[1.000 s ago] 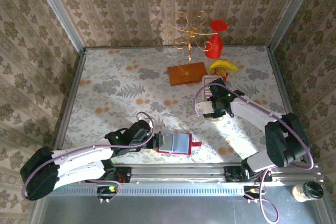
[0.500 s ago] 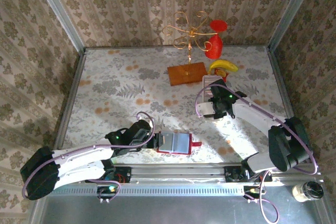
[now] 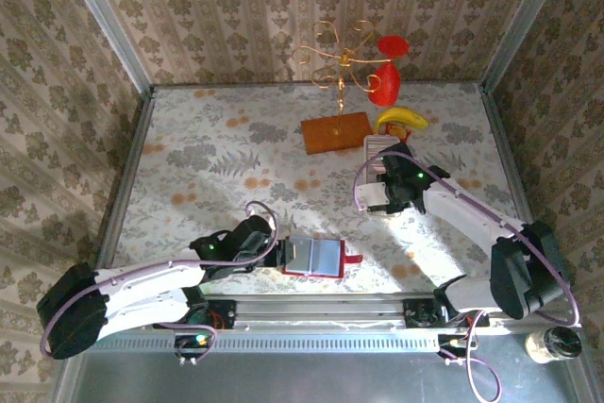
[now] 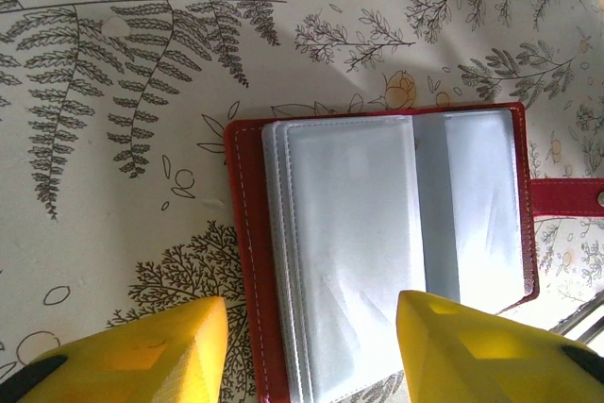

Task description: Put the credit cards into the card holder

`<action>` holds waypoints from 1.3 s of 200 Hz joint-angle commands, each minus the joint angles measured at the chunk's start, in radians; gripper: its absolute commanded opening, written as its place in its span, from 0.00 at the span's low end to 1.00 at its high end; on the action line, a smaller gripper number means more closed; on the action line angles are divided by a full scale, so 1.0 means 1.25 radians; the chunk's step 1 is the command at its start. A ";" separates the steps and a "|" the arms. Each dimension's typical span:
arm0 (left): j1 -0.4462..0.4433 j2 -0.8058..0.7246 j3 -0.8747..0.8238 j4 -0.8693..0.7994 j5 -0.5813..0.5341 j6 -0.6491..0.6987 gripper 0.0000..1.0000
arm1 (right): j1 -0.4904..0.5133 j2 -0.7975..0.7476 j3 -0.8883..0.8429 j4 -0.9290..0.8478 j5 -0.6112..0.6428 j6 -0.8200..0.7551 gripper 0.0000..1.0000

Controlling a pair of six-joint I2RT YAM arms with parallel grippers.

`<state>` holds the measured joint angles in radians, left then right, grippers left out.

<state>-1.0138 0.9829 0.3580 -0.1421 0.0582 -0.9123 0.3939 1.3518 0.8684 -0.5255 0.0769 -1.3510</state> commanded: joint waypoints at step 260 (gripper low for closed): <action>-0.022 0.081 0.009 0.025 0.026 -0.026 0.46 | 0.259 -0.310 -0.224 0.301 -0.199 1.899 0.00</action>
<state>-1.0260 1.0702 0.3580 -0.1184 0.0803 -0.9241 0.6224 0.9890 0.6827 -0.3752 -0.2333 0.6037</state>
